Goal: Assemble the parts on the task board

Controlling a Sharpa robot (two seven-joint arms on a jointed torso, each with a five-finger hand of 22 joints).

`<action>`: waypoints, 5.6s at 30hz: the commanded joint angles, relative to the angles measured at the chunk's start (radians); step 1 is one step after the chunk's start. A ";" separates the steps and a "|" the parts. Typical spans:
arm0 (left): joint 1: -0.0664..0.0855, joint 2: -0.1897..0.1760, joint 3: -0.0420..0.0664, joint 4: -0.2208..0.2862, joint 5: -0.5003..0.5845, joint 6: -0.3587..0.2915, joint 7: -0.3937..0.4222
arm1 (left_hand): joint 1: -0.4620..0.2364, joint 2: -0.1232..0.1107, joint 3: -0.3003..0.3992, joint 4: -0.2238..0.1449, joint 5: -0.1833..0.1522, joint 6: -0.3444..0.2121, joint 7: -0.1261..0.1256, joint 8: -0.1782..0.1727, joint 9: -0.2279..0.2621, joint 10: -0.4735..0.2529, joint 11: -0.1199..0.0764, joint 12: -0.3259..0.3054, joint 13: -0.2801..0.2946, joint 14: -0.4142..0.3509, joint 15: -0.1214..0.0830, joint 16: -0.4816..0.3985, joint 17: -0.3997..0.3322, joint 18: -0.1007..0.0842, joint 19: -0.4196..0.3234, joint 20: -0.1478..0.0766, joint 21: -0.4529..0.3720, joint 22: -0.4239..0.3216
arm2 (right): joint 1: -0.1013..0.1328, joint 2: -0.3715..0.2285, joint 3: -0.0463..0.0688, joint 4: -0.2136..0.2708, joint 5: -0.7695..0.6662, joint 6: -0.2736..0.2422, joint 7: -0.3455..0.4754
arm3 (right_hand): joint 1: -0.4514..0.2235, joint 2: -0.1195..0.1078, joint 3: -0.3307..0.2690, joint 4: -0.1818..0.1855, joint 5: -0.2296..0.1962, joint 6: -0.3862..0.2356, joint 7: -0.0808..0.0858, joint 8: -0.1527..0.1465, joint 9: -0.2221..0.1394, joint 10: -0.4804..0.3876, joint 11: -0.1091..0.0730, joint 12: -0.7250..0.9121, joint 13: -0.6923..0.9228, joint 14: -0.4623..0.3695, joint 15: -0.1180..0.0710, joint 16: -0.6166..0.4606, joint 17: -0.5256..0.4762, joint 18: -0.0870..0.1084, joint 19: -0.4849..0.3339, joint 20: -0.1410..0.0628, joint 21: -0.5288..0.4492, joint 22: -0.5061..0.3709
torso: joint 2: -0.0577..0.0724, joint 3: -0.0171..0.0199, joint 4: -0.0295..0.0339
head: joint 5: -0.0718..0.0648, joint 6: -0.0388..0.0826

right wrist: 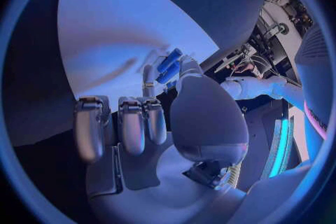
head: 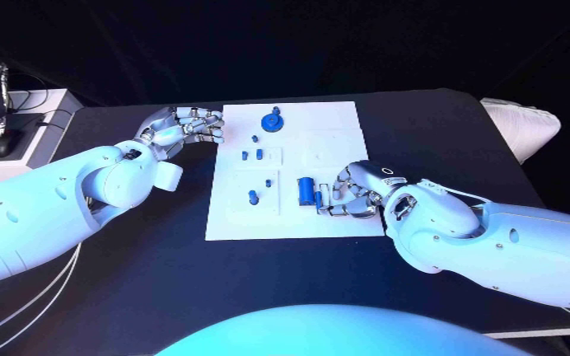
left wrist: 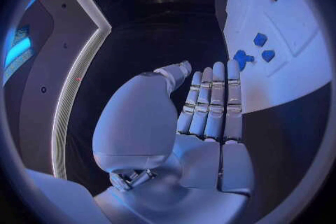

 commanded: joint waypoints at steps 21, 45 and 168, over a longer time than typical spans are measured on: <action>-0.003 0.002 0.001 0.000 -0.004 0.021 0.007 | 0.000 -0.005 0.000 0.008 0.003 -0.003 0.002 0.001 -0.001 -0.010 -0.001 0.002 0.002 0.001 0.009 -0.005 0.002 0.003 0.005 -0.001 -0.006 -0.002 | -0.028 0.008 -0.002 -0.051 -0.144 -0.058 0.315 | 0.323 -0.028 -0.001 -0.002 -0.021 -0.209 0.073 -0.145 -0.105 0.095 0.069 -0.015 0.255 0.105 0.063 0.004 0.263 0.014 0.066 0.052 -0.074 0.225 | 0.001 -0.0001 0.0010 | 0.001 -0.005; -0.004 0.000 0.001 0.001 -0.005 0.022 0.005 | 0.000 -0.005 0.000 0.008 0.003 -0.004 0.002 0.001 -0.002 -0.010 -0.001 0.002 0.002 0.001 0.009 -0.006 0.004 0.003 0.006 -0.001 -0.008 -0.003 | -0.031 0.033 -0.002 -0.065 -0.128 -0.061 0.180 | 0.219 -0.011 -0.003 0.000 0.018 -0.168 0.081 -0.119 -0.141 0.095 0.076 -0.015 0.254 0.105 0.070 0.004 0.263 0.010 0.073 0.060 -0.052 0.230 | 0.000 -0.0010 -0.0004 | 0.005 -0.010; -0.004 0.001 0.001 0.002 -0.009 0.023 0.000 | 0.002 -0.008 -0.001 0.010 0.004 -0.010 0.005 -0.001 -0.004 -0.014 0.000 0.004 0.002 0.000 0.010 -0.010 0.011 0.003 0.011 0.000 -0.016 -0.008 | -0.031 0.043 0.000 -0.103 -0.102 -0.049 0.178 | 0.229 -0.072 0.027 0.002 -0.112 -0.243 0.093 -0.144 -0.277 0.037 0.087 -0.098 0.202 0.105 0.078 0.004 0.263 0.022 0.055 0.067 -0.121 0.213 | 0.000 -0.0010 0.0000 | 0.006 -0.013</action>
